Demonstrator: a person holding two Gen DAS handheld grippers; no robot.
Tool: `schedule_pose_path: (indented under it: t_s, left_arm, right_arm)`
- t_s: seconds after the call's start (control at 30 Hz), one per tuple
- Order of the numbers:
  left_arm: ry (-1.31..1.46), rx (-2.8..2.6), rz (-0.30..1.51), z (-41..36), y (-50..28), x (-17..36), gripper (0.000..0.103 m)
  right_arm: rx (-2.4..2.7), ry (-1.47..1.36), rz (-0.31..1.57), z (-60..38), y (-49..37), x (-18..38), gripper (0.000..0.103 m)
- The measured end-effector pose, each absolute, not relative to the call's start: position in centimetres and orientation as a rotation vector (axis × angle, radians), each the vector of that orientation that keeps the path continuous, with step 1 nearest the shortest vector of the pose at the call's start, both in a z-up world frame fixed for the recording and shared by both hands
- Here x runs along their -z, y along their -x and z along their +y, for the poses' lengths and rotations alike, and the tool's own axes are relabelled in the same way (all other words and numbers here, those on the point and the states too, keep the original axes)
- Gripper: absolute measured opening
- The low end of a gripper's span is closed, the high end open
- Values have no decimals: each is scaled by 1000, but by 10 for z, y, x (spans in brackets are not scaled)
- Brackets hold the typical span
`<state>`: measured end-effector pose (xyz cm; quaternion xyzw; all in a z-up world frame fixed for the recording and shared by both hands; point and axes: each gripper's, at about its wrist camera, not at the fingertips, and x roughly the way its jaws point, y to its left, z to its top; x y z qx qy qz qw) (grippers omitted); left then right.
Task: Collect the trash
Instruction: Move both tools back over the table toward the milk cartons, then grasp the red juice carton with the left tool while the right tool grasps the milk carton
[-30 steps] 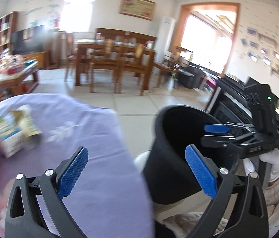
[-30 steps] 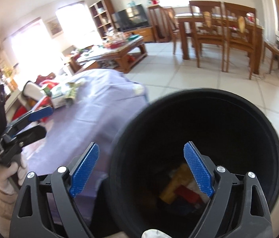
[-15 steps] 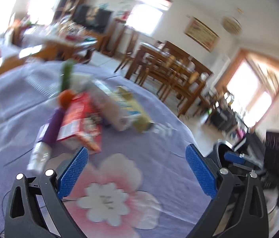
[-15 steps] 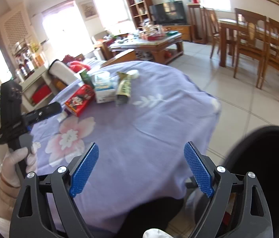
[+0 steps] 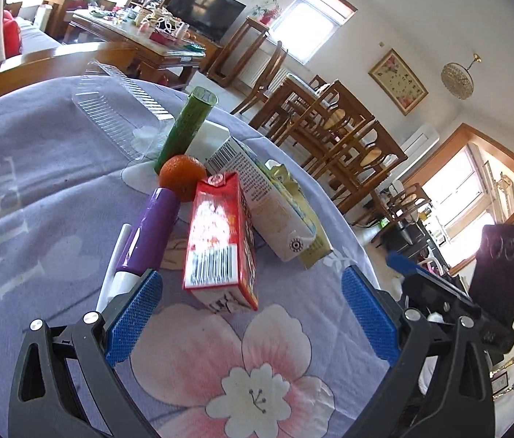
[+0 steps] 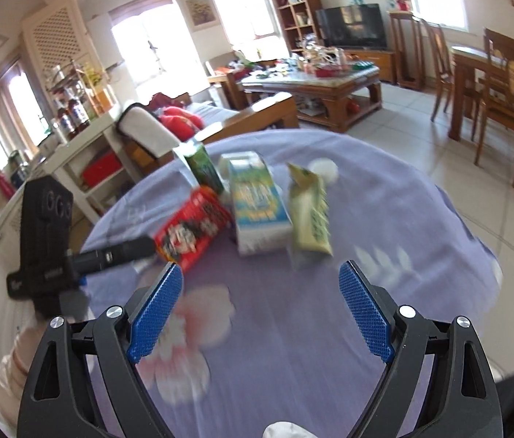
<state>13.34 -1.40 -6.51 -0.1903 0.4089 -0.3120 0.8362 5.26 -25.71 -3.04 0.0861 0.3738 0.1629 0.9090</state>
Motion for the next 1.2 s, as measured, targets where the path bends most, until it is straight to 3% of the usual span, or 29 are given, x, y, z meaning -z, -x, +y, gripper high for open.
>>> schedule_pose_path:
  t_s: [0.2, 0.53, 0.6, 0.77, 0.83, 0.9, 0.97, 1.2]
  left_arm:
    - [369, 658, 885, -24, -144, 66, 98]
    - [381, 714, 906, -23, -147, 81, 96]
    - [391, 716, 901, -18, -148, 84, 92]
    - [422, 734, 926, -17, -150, 87, 56]
    - [409, 739, 933, -18, -150, 89, 48]
    - [401, 740, 926, -17, -149, 88, 45]
    - [406, 741, 921, -15, -147, 87, 39]
    - [420, 732, 881, -11, -142, 78, 34]
  right_arm:
    - [-400, -188, 786, -236, -108, 35, 86]
    - [-425, -197, 887, -217, -168, 68, 71]
    - [-426, -200, 894, -217, -169, 75, 71]
    - [-429, -205, 906, -219, -172, 85, 64]
    - [-426, -199, 914, -217, -172, 88, 56]
    - [-426, -193, 916, -216, -171, 90, 49]
    - [-423, -197, 912, -218, -170, 90, 49]
    - [-418, -257, 880, -228, -159, 82, 49]
